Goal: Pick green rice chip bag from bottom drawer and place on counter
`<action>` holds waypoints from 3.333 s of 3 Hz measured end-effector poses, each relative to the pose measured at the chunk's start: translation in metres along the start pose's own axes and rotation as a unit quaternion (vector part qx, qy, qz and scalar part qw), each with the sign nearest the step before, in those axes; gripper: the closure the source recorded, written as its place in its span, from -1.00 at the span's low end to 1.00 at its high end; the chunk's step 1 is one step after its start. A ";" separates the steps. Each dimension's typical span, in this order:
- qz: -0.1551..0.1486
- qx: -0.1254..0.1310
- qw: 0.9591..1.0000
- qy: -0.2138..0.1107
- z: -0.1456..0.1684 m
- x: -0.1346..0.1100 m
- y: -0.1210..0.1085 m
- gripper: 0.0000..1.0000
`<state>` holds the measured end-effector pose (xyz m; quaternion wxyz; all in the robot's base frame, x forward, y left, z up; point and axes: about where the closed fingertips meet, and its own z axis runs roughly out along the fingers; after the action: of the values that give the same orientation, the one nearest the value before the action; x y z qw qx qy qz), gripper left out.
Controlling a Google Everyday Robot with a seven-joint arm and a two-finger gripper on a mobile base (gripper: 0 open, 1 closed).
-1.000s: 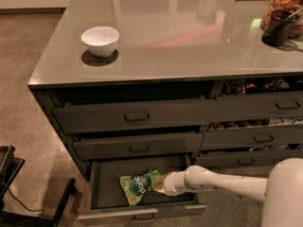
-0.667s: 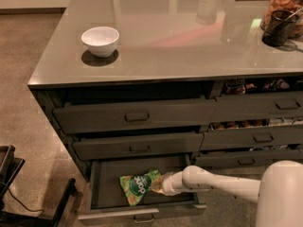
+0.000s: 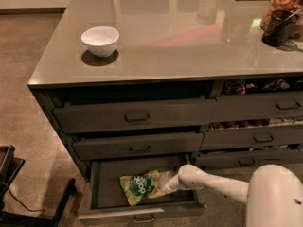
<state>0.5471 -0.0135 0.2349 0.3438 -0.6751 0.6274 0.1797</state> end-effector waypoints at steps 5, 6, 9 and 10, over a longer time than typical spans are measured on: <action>-0.025 -0.006 0.999 -0.036 0.050 -0.002 -0.020 -1.00; -0.007 -0.030 0.999 -0.038 0.040 -0.007 -0.022 -1.00; -0.006 -0.056 0.998 -0.005 0.017 -0.009 -0.028 -1.00; -0.020 -0.046 0.999 0.004 0.027 -0.001 -0.025 -1.00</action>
Offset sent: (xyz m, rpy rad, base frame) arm 0.0343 0.0281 -0.0389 0.0670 -0.0884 0.0511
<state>0.5763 0.0056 0.2230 0.3140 -0.7034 0.6059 0.1987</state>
